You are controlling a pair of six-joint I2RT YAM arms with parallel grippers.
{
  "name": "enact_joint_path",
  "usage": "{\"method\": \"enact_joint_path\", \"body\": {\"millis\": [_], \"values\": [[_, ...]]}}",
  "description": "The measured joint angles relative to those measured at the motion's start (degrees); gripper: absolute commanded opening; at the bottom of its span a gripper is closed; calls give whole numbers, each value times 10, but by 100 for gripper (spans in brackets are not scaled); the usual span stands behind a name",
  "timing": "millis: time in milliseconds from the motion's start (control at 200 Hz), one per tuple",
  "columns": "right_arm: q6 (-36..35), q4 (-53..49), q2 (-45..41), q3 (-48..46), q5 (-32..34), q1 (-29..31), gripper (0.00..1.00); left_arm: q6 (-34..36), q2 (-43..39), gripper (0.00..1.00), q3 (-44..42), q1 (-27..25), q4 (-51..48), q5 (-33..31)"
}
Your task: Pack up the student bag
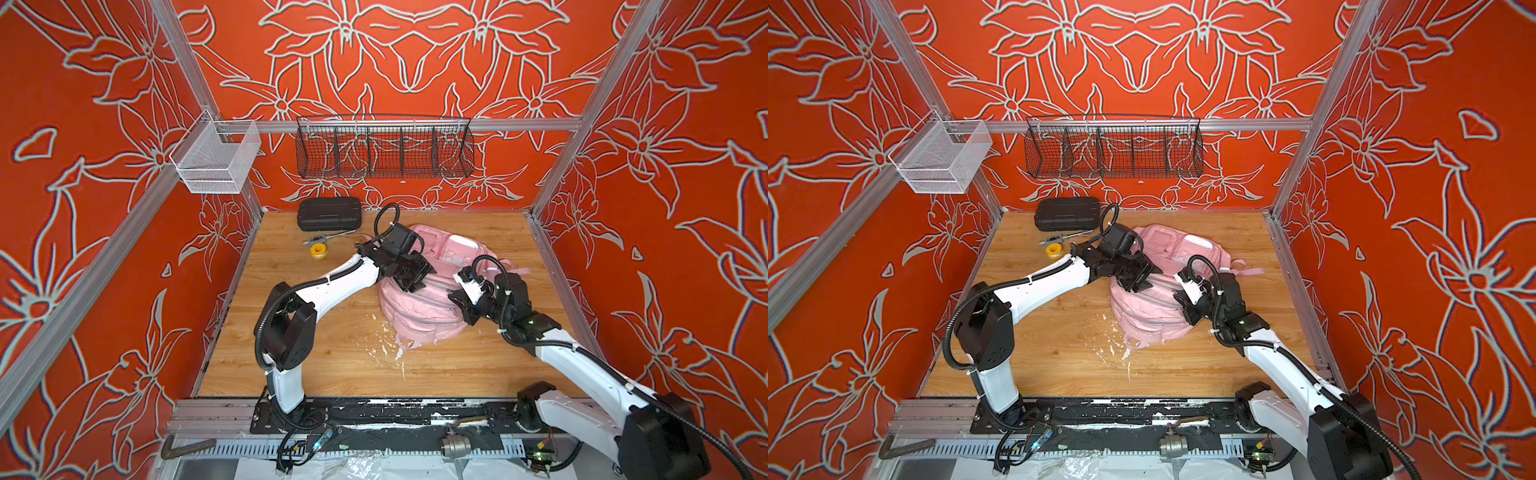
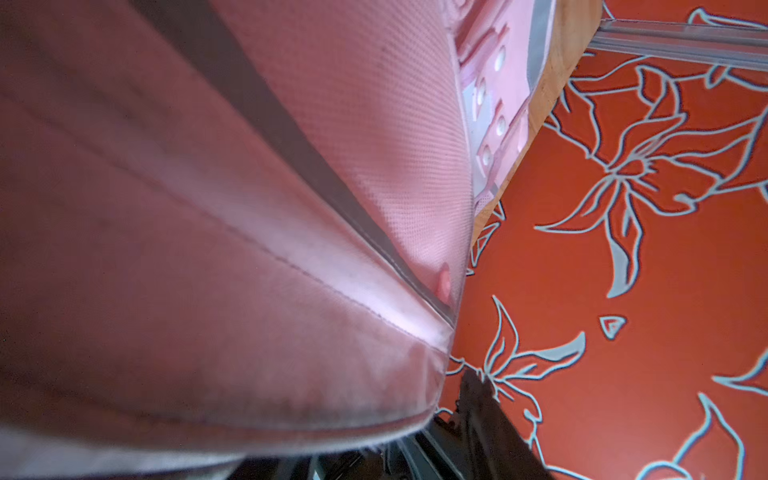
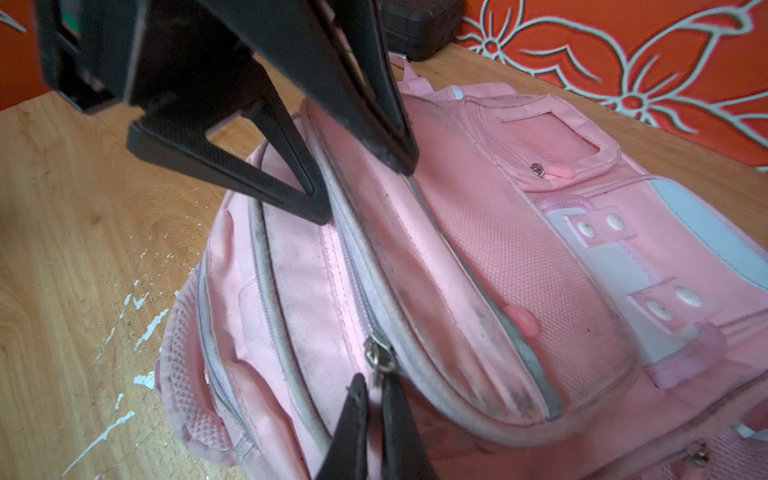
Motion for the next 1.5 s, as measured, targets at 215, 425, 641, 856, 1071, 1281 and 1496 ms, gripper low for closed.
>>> {"method": "enact_joint_path", "body": {"millis": [215, 425, 641, 856, 1071, 1281, 1496], "values": [[0, -1, -5, -2, 10, 3, 0, -18, 5, 0, -9, -7, 8, -1], [5, 6, -40, -32, 49, 4, 0, -22, -7, 0, -41, 1, 33, 5], [24, 44, -47, -65, 49, -61, 0, -4, -42, 0, -74, 21, 38, 9], [26, 65, -22, -63, 27, -97, 0, -2, -55, 0, -97, 21, 61, 22], [26, 71, 20, -48, 3, -114, 0, -1, -57, 0, -108, 21, 77, 24], [24, 70, 29, -35, -9, -122, 17, 29, -57, 22, -97, 17, 79, 18], [29, 55, -30, -34, 43, -142, 76, 128, -72, 54, -44, 3, 16, -27]]}}
